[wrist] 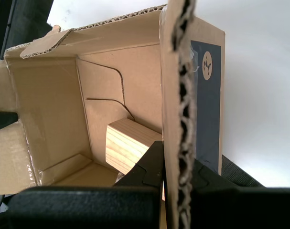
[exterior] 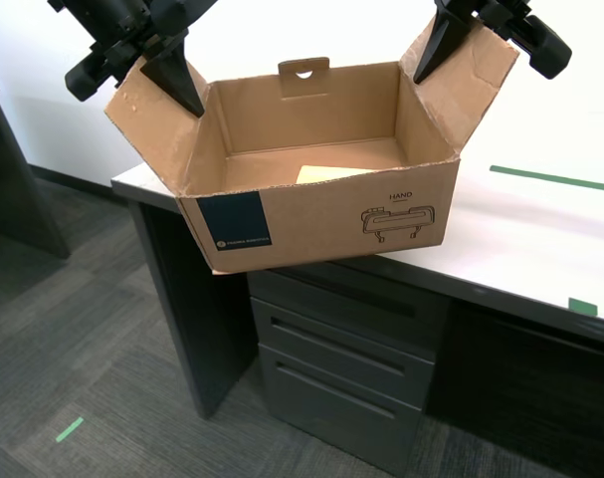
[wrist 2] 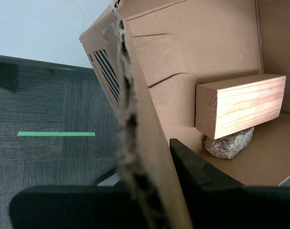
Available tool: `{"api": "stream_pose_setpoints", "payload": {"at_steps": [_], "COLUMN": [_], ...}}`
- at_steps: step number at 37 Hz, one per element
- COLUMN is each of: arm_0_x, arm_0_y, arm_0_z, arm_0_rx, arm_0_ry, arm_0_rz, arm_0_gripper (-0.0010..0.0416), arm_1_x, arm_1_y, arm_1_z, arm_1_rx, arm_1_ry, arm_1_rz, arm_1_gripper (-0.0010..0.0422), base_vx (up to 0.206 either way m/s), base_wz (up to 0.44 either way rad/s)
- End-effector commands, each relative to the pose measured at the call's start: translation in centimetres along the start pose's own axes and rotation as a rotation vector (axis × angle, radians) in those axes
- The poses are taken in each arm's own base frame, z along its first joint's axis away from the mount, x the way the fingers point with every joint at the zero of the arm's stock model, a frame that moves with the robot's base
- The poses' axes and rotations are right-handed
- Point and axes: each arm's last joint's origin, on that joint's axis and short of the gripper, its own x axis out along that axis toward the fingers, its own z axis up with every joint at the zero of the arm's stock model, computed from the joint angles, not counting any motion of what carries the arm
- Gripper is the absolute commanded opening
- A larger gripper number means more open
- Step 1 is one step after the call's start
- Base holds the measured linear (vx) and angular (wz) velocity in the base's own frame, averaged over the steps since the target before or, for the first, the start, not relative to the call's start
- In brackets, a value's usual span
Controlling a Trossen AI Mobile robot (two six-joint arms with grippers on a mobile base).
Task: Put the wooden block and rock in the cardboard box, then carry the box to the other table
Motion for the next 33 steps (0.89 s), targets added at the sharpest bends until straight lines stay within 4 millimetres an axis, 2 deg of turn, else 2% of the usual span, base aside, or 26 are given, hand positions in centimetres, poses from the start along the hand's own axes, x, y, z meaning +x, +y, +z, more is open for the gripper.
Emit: {"api": "stream_pose_setpoints", "payload": {"at_steps": [1, 17, 33], "arm_0_x": [-0.05, -0.02, 0.02], "arm_0_y": [0.13, 0.22, 0.27], "arm_0_z": [0.11, -0.06, -0.12], "arm_0_rx": [-0.003, -0.051, -0.067], "arm_0_ry": [-0.012, 0.005, 0.012], "arm_0_rz": [0.003, 0.01, 0.017], "arm_0_gripper": [-0.0001, -0.0001, -0.0001], "arm_1_x": [0.0, 0.0, 0.0], "arm_1_y": [-0.14, -0.14, -0.15], "arm_1_z": [0.01, 0.23, 0.25], "arm_1_rx": [0.007, -0.086, -0.067], "arm_1_ry": [-0.001, -0.021, -0.024], "arm_1_rz": [-0.022, -0.019, -0.019], "arm_1_gripper": [-0.0001, -0.0001, -0.0001], "base_vx": [-0.001, -0.004, -0.001], "base_wz": [0.183, 0.224, 0.26]}}
